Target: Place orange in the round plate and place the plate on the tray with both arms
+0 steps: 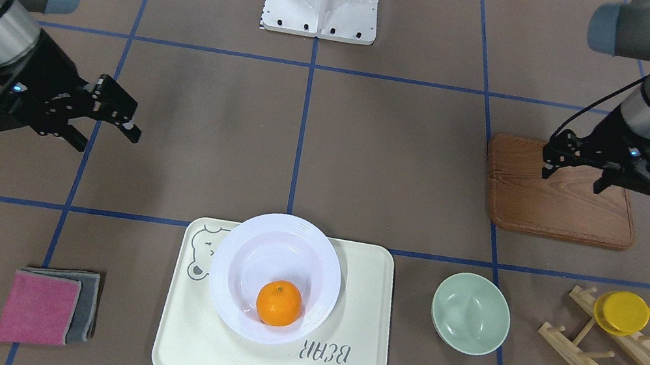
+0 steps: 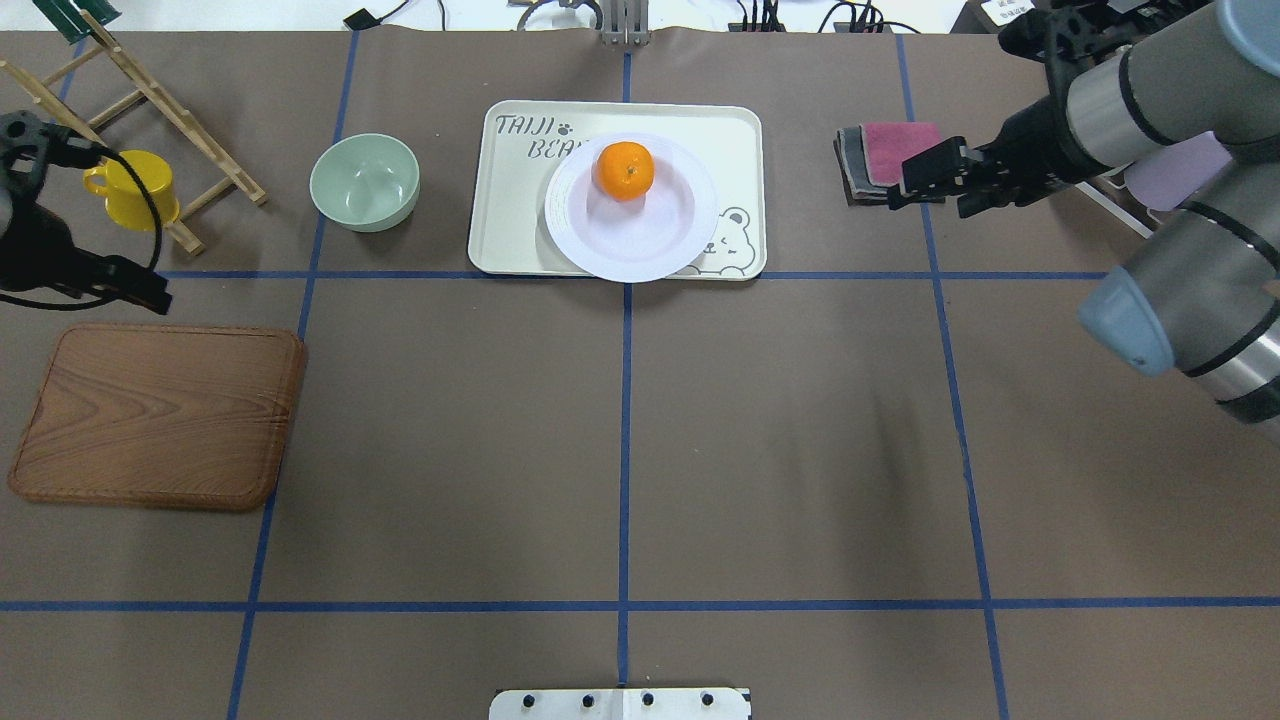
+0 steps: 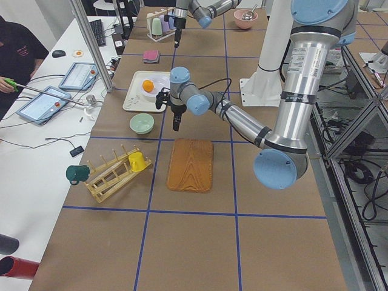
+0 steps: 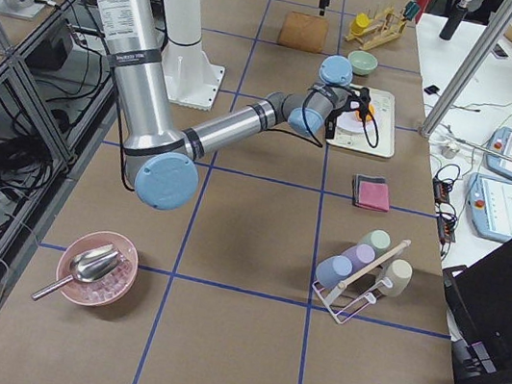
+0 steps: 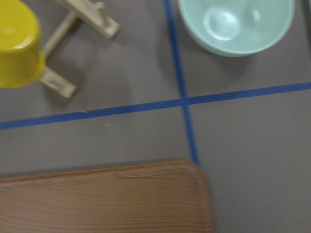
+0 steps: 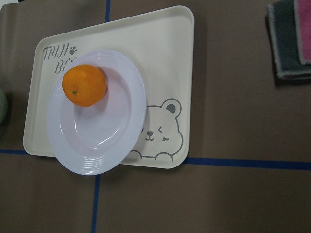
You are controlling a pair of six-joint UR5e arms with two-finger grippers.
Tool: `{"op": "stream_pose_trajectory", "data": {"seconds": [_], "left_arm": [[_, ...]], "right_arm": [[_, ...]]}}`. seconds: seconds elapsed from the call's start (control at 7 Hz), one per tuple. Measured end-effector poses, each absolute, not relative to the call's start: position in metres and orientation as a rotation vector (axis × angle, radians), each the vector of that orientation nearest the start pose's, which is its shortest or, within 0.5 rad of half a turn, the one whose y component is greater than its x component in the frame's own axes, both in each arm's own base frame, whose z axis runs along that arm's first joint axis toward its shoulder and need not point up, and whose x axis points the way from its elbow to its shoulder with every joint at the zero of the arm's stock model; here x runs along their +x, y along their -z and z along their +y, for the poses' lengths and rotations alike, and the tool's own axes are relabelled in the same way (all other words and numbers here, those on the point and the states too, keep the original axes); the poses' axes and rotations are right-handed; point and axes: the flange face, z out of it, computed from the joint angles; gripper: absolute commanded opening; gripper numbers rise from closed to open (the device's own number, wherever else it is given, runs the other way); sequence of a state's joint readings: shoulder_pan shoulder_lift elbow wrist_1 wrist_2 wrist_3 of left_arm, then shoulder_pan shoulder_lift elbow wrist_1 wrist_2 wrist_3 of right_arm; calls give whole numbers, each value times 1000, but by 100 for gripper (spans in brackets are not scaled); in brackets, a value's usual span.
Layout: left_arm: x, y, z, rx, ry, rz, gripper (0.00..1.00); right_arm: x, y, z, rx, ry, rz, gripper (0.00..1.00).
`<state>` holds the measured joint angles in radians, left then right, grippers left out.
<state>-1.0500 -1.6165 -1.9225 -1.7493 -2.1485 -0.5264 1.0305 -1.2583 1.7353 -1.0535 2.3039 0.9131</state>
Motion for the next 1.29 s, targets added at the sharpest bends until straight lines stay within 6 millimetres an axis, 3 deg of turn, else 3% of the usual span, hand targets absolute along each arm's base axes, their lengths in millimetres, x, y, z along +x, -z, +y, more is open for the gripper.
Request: {"op": "stream_pose_trajectory", "data": {"seconds": [0.29,0.43,0.57,0.71,0.86,1.0,1.14,1.29], "left_arm": [[99,-520,-479,218,-250,706,98],[68,-556,-478,202,-267,684,98],[45,-585,-477,181,-262,670,99],[33,-601,-476,165,-250,664,99],[26,-612,-474,148,-234,671,99],[22,-617,-473,136,-221,687,99],[19,-620,-472,131,-213,698,99],[17,-621,-472,130,-208,702,99]], "right_arm": [[-220,-381,-562,326,98,-930,100],[-191,-407,-569,306,103,-847,100],[-148,-442,-566,226,71,-812,100],[-101,-484,-552,152,35,-811,100],[-55,-534,-524,102,20,-805,100],[-22,-572,-497,80,24,-795,100],[-5,-594,-479,67,24,-786,100],[3,-603,-470,61,22,-781,100]]}}
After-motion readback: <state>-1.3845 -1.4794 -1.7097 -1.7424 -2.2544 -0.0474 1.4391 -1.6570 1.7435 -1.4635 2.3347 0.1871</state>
